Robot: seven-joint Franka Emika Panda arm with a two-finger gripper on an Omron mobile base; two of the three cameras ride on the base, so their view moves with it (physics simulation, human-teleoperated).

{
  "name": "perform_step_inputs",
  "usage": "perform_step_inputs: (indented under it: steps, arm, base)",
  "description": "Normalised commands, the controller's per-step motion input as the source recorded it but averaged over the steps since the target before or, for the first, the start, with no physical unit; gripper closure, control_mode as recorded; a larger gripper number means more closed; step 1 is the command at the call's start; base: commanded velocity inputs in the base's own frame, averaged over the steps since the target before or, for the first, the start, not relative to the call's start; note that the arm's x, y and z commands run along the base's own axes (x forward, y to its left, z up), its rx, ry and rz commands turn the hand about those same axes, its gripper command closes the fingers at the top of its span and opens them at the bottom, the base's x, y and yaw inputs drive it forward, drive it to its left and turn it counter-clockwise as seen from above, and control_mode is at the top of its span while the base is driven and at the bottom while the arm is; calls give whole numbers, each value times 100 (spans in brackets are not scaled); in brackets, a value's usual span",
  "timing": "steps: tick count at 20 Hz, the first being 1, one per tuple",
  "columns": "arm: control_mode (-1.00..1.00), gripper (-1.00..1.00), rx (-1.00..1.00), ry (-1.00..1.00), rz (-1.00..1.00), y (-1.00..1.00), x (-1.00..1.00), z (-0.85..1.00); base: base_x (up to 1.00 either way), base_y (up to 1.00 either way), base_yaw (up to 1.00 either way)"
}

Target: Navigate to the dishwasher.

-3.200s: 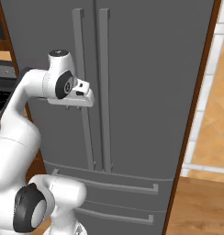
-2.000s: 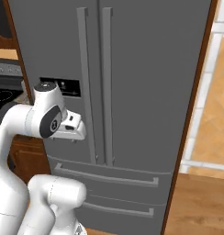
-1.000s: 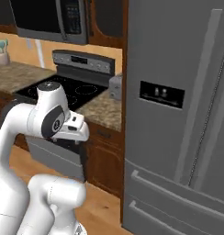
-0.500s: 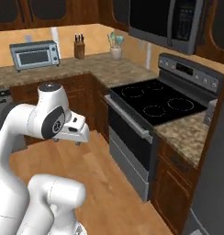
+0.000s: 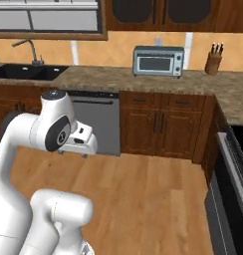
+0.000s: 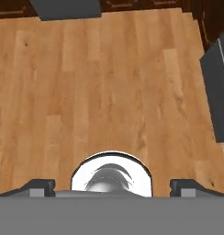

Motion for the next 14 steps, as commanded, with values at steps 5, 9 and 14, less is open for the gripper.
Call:
perform_step_inputs:
  steps: [5, 9, 14]
  arm:
    - [100, -100, 0, 0, 0, 0, 0, 0]
    - [100, -100, 0, 0, 0, 0, 0, 0]
    - [100, -100, 0, 0, 0, 0, 0, 0]
  base:
    - [95, 11, 53]
    - [100, 32, 9]
    - [100, 28, -2]
